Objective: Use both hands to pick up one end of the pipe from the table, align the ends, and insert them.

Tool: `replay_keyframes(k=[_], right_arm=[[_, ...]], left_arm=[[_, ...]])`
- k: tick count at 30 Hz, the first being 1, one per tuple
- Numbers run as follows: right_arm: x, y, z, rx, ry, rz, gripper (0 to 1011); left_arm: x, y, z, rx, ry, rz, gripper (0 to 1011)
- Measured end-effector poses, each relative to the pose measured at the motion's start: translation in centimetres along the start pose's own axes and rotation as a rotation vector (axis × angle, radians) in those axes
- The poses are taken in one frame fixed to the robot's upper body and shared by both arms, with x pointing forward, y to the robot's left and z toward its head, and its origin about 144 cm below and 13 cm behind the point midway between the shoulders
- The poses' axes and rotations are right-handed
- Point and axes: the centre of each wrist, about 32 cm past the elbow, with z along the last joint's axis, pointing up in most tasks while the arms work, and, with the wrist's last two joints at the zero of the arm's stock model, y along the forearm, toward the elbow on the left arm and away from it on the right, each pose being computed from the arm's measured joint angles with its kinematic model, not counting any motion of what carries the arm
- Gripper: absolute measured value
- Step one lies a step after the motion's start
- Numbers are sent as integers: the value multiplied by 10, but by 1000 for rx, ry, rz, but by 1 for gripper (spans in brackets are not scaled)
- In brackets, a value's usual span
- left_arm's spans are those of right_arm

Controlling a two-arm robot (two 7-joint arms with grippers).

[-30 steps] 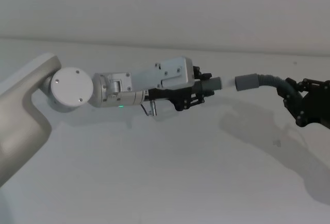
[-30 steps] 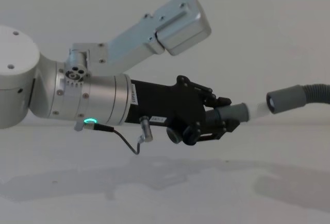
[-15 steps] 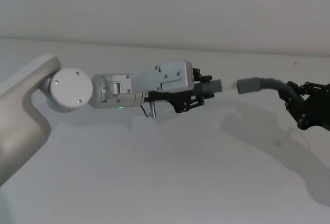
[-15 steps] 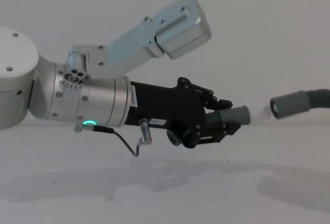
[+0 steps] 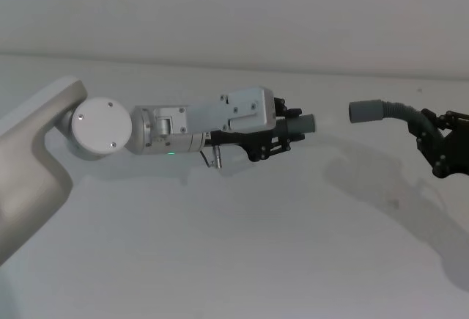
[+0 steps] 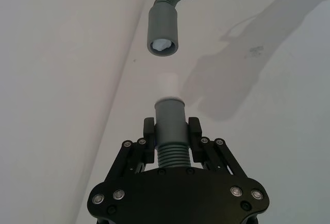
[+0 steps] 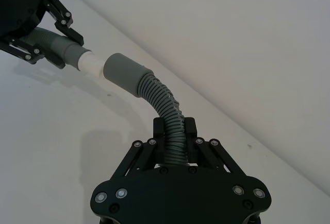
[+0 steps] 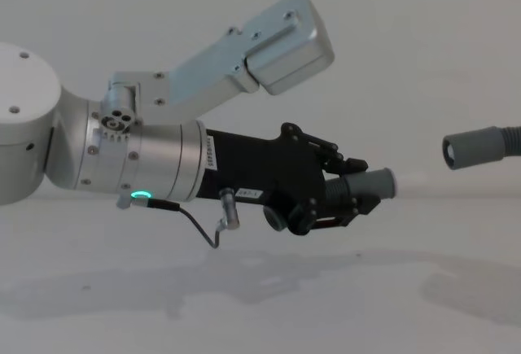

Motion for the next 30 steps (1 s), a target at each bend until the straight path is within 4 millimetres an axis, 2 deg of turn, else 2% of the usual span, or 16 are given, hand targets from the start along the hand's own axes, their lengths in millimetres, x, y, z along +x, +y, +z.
replay_keyframes(k=[30], right_arm=[[-3,12,0,-56,-29,24,223]], left_arm=[[0,0,0,-1,-1,-1,382]])
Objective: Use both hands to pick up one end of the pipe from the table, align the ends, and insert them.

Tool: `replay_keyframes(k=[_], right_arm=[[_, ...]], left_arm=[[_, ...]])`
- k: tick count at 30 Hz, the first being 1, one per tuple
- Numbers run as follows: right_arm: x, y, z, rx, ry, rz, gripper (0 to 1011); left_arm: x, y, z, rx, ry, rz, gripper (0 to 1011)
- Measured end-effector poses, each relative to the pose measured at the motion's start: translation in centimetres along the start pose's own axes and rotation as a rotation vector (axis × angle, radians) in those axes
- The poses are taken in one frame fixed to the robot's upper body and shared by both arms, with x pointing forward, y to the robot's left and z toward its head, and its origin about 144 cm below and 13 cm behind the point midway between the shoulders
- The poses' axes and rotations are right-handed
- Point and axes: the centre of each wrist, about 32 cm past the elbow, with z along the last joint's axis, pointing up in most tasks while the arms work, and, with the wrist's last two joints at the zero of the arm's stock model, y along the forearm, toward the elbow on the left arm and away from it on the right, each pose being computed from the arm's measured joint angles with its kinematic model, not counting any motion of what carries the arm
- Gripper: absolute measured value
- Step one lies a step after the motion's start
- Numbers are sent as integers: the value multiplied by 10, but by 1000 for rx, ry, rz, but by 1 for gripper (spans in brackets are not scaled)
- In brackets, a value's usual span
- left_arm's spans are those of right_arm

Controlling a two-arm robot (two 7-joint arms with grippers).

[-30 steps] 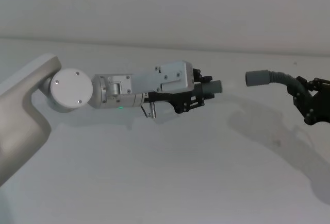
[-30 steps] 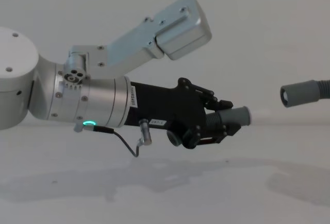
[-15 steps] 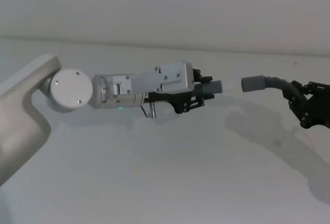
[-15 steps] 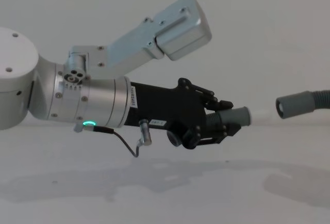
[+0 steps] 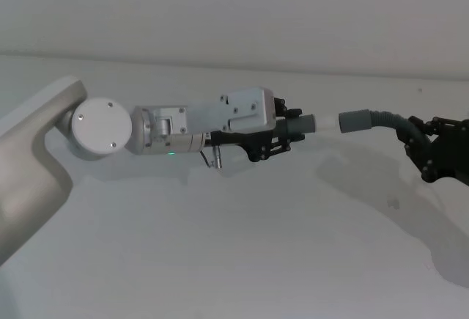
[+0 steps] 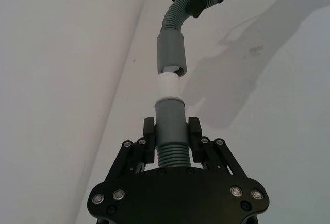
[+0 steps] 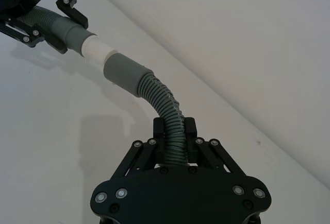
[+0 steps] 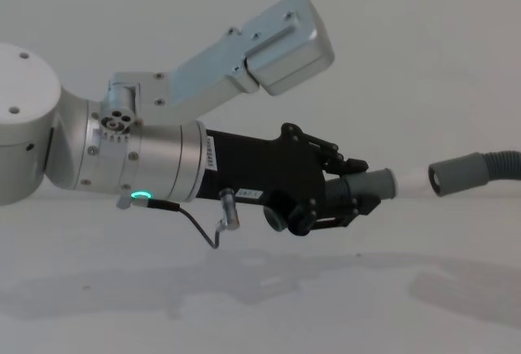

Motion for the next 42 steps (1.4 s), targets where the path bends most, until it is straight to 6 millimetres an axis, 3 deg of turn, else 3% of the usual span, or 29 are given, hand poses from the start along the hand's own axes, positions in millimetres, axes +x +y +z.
replay_keyframes(k=[42], right_arm=[[1,3,9,9,34,38,222]], left_arm=[[0,0,0,1,0,0,382]])
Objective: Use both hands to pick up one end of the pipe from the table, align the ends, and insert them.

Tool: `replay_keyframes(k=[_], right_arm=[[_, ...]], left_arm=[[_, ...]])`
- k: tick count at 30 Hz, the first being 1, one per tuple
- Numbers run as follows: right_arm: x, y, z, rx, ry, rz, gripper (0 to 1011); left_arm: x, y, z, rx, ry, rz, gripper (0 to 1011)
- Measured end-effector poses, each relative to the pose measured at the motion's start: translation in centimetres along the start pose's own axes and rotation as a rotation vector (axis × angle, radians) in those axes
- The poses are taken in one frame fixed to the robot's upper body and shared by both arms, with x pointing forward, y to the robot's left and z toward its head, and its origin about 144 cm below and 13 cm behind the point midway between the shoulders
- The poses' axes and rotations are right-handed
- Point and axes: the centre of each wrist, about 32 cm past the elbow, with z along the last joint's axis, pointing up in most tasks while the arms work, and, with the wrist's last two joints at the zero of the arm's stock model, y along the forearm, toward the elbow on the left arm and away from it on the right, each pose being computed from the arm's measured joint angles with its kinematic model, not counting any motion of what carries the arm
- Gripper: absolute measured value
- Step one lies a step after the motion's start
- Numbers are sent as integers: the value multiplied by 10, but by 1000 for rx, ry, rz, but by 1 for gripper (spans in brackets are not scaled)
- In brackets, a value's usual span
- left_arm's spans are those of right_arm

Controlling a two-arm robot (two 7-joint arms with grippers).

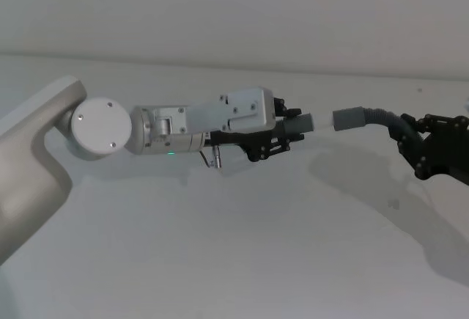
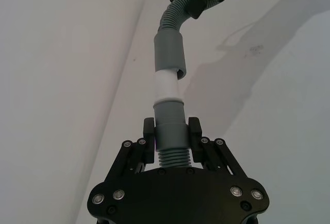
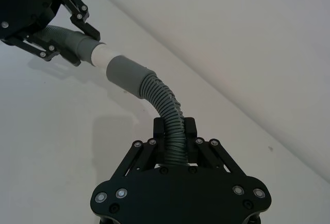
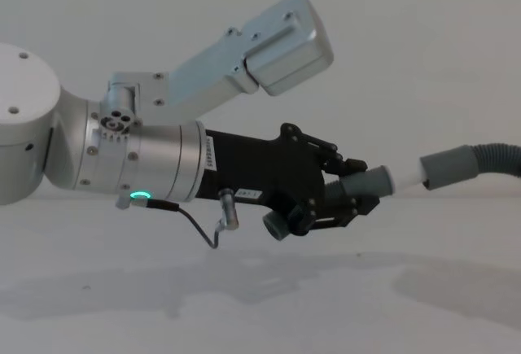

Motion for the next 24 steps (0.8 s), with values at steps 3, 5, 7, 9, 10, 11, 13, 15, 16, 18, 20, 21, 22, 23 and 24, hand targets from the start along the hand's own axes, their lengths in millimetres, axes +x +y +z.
replay_keyframes(k=[3,5,7,9,10,11,13,15,16,18,20,21,22,23,24], right_arm=[[0,1,0,-8,0,7,222],[-1,1,0,-10,0,10,222],[-1,2,0,-14,-1,13,222],[-1,2,0,-16,-1,16,222],[-1,2,0,-17,-1,16,222],[-1,2,0,-19,-1,18,222],[-1,2,0,-21,-2,20,222],[-1,2,0,-23,-2,21,222],[-1,3,0,-24,-2,22,222],[-2,3,0,-25,-2,23,222],[-2,3,0,-26,-2,24,222],[-2,3,0,-27,-2,24,222],[-2,3,0,-27,-2,24,222],[-2,3,0,-27,-2,24,222],[-2,3,0,-29,-2,25,222]], left_arm=[[0,0,0,1,0,0,382],[0,0,0,1,0,0,382],[0,0,0,0,0,0,382],[0,0,0,0,0,0,382],[0,0,0,0,0,0,382],[0,0,0,0,0,0,382],[0,0,0,0,0,0,382],[0,0,0,0,0,0,382],[0,0,0,0,0,0,382],[0,0,0,0,0,0,382],[0,0,0,0,0,0,382],[0,0,0,0,0,0,382],[0,0,0,-1,0,0,382],[0,0,0,-1,0,0,382],[0,0,0,-1,0,0,382]])
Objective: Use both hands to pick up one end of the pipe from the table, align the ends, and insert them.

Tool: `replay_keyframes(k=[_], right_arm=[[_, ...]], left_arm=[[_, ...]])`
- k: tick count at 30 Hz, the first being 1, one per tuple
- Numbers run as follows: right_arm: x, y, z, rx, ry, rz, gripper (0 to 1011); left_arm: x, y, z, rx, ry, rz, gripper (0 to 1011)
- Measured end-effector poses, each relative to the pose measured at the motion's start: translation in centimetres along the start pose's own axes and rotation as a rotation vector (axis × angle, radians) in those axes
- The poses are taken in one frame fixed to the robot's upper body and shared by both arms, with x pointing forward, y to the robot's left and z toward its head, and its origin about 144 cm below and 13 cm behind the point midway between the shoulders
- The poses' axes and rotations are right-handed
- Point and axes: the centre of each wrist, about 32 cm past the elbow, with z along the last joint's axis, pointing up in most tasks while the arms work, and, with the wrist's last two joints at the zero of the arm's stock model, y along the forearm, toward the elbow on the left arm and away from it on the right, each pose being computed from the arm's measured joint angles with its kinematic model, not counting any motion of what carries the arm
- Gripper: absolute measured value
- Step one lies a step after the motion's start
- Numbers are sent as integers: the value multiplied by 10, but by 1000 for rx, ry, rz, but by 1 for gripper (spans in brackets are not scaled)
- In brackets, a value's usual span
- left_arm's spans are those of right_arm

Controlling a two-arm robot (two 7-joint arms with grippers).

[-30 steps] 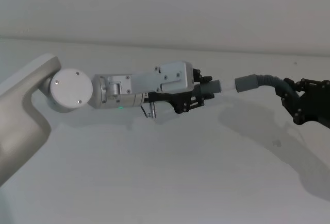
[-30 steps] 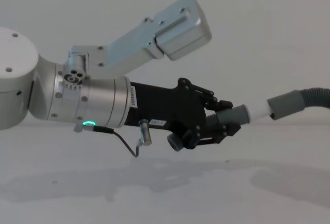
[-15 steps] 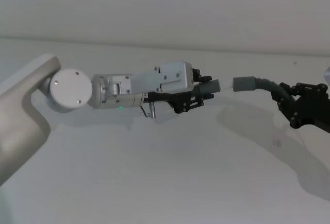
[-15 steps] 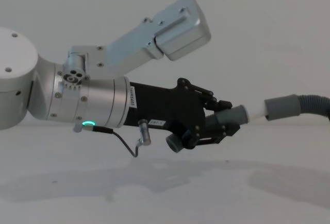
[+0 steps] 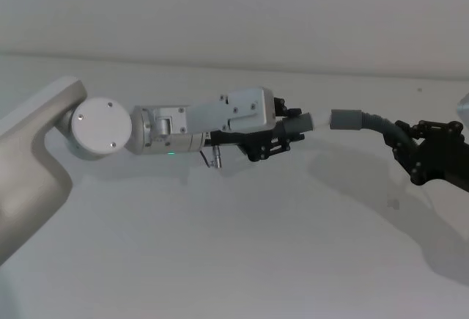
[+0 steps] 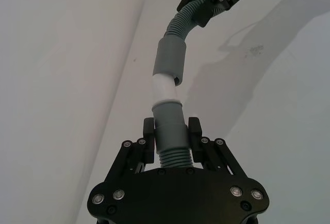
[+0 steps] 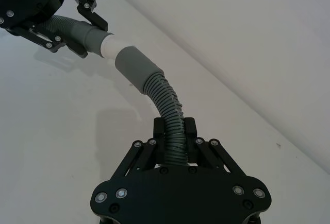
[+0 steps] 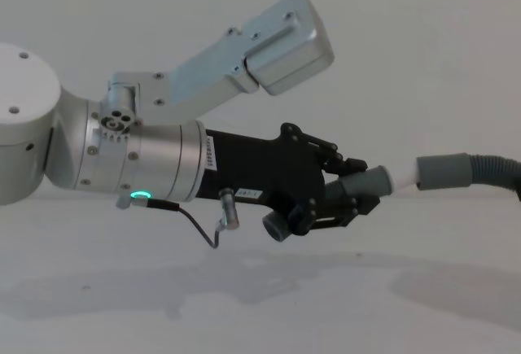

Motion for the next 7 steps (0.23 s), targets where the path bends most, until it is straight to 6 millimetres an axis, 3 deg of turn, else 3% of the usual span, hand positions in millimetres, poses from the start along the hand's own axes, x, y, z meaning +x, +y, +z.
replay_keyframes(k=[7], right_arm=[[0,0,0,-2,-1,2,221]], left_arm=[[0,0,0,0,0,0,382]])
